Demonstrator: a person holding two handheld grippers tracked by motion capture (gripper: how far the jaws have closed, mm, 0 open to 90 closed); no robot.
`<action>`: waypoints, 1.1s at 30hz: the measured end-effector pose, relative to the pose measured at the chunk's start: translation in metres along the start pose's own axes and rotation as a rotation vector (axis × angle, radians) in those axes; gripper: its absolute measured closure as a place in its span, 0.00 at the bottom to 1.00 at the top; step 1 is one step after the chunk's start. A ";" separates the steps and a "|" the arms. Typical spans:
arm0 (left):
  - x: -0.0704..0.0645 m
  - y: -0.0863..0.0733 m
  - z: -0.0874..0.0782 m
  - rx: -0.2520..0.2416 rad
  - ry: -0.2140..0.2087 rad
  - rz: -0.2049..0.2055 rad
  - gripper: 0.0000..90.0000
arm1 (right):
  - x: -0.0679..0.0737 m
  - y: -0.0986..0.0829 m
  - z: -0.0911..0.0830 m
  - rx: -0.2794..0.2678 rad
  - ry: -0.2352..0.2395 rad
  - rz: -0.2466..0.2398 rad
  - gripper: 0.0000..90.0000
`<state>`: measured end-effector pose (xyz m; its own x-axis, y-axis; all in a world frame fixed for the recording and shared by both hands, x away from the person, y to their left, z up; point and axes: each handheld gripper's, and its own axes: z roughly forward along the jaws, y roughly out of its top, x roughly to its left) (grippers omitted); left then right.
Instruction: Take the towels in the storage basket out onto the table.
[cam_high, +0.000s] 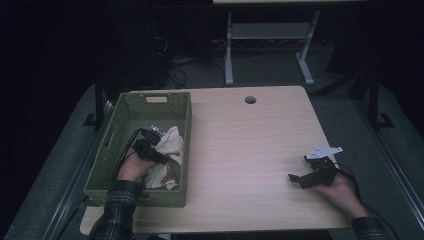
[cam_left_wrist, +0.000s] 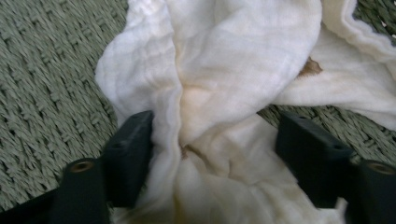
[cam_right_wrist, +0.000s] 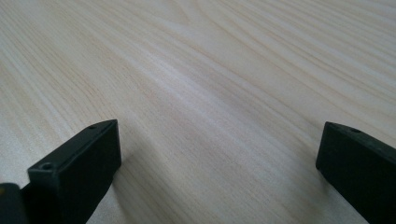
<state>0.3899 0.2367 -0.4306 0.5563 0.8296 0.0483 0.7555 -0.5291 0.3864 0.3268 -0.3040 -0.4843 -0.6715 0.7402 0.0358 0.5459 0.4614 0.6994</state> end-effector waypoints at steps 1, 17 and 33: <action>0.000 0.000 -0.001 0.001 -0.002 -0.004 0.40 | 0.000 0.000 0.000 0.000 0.000 0.000 0.00; 0.008 -0.004 -0.023 -0.057 -0.050 -0.095 0.84 | 0.000 0.000 0.000 0.000 0.000 0.000 0.00; 0.010 -0.013 -0.059 -0.322 -0.073 -0.135 0.85 | 0.000 0.000 0.000 0.001 0.000 0.001 0.00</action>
<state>0.3652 0.2626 -0.3813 0.4914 0.8668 -0.0847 0.6825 -0.3228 0.6557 0.3269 -0.3040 -0.4842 -0.6710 0.7406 0.0367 0.5469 0.4609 0.6989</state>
